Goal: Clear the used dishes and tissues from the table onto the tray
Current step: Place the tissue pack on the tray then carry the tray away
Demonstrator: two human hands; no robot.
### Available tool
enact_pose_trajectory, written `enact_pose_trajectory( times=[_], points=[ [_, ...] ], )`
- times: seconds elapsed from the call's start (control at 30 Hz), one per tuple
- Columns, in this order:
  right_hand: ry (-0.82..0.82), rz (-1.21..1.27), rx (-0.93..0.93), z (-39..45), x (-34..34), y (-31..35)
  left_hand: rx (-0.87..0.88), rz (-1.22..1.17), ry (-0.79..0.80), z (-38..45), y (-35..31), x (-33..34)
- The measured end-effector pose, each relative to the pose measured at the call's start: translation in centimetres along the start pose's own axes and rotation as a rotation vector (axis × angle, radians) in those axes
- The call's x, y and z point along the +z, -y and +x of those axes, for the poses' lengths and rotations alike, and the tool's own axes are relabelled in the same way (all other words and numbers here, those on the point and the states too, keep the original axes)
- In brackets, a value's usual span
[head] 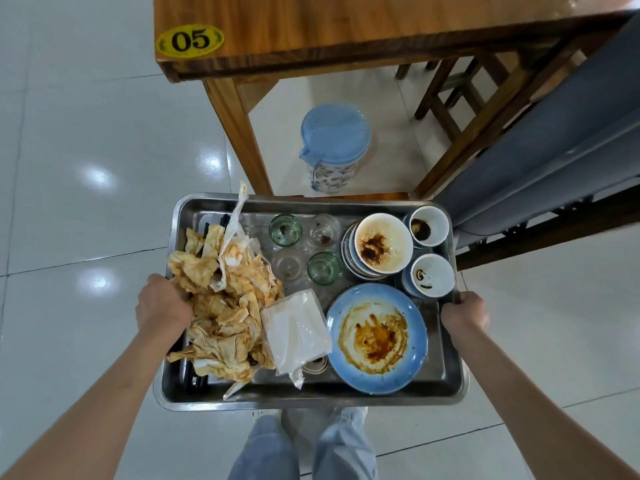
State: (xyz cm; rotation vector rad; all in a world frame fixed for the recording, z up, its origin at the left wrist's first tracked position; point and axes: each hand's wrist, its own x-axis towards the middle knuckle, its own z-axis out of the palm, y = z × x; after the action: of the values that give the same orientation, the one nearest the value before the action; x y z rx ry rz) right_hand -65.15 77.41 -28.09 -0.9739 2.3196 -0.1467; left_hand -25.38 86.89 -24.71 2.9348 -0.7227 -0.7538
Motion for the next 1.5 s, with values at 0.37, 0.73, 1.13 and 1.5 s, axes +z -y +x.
enact_pose_trajectory(
  times=[0.37,0.73,1.13,1.5],
  points=[
    [-0.024,0.083,0.100,-5.2,-9.9,-2.9,0.097,0.025,0.021,-7.0,-2.6,-5.7],
    [-0.143,0.210,0.271,-12.1,-17.4,-9.4,0.325,0.066,0.034,-13.4,-5.8,-9.6],
    [-0.213,0.417,0.544,-21.9,-20.4,-19.0,0.632,0.292,0.071,-19.5,-8.4,-10.9],
    [-0.336,0.584,0.815,-26.1,-23.3,-31.4,0.940,0.464,0.111,-30.6,-14.8,-4.4]
  ],
)
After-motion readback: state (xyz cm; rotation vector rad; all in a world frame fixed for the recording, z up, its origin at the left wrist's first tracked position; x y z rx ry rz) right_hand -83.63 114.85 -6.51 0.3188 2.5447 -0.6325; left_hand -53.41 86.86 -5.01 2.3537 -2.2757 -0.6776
